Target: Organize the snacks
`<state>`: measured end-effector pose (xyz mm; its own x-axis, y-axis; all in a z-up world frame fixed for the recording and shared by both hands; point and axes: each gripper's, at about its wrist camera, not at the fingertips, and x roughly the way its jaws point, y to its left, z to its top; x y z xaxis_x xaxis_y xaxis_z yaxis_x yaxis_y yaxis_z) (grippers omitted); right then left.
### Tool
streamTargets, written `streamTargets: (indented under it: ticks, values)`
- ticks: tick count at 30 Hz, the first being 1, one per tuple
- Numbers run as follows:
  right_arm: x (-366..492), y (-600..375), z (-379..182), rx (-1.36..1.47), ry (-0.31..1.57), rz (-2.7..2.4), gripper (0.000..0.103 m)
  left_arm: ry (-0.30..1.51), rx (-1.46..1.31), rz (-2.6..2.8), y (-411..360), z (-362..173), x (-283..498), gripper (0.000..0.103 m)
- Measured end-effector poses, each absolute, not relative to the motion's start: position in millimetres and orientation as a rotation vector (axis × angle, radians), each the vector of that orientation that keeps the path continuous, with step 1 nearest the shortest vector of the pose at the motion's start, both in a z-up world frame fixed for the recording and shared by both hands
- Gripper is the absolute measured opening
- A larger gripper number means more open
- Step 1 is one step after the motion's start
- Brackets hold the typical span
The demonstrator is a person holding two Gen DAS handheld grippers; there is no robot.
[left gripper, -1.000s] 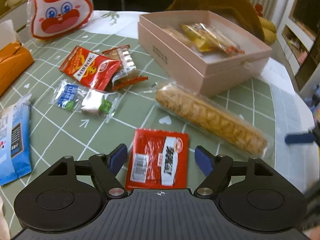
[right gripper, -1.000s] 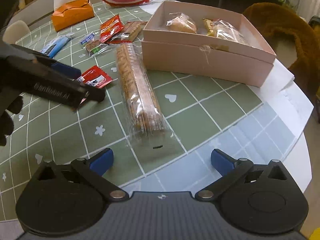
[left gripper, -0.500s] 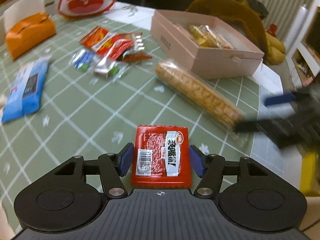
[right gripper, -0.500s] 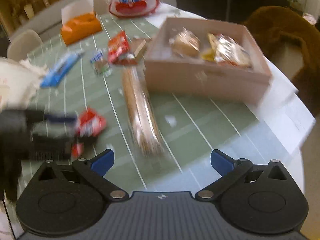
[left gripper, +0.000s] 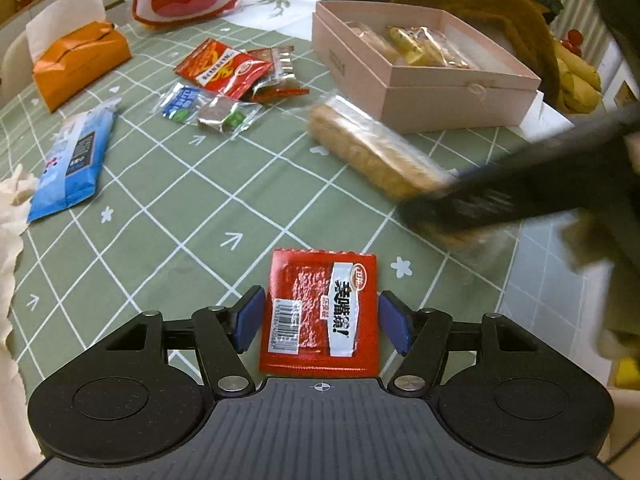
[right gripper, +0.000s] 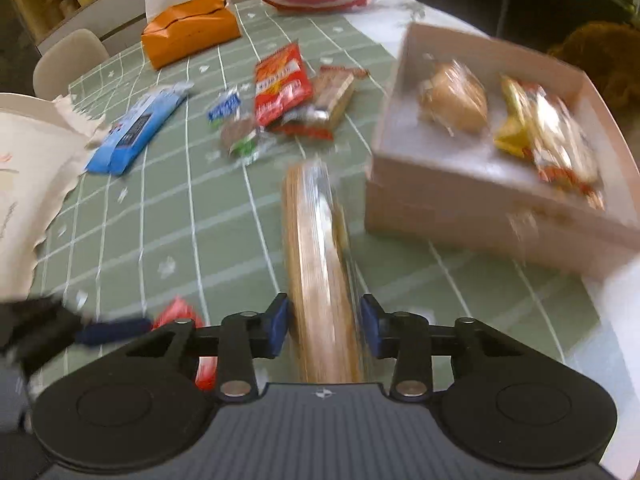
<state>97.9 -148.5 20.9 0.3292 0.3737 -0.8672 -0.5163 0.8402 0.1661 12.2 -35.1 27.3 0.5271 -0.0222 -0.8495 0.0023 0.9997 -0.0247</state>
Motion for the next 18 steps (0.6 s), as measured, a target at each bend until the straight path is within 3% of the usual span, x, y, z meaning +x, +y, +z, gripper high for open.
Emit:
streamTargets:
  ticks: [10, 12, 13, 14, 18]
  values:
    - [57, -223, 22, -0.075, 1.152, 0.524, 0.041, 1.002, -0.048, -0.008, -47, 30, 5, 0.066]
    - [55, -227, 25, -0.076, 1.127, 0.516, 0.06, 1.003, -0.078, -0.026, -50, 31, 0, 0.066]
    - [54, -226, 28, -0.091, 1.093, 0.494, 0.081, 1.002, -0.071, -0.024, -52, 30, -3, 0.066]
    - [54, -224, 30, -0.11, 1.059, 0.466, 0.095, 0.999, -0.055, -0.021, -55, 30, -6, 0.066]
    - [57, -209, 39, -0.183, 0.945, 0.474, 0.097, 0.995, -0.015, 0.0, -62, 29, -14, 0.066]
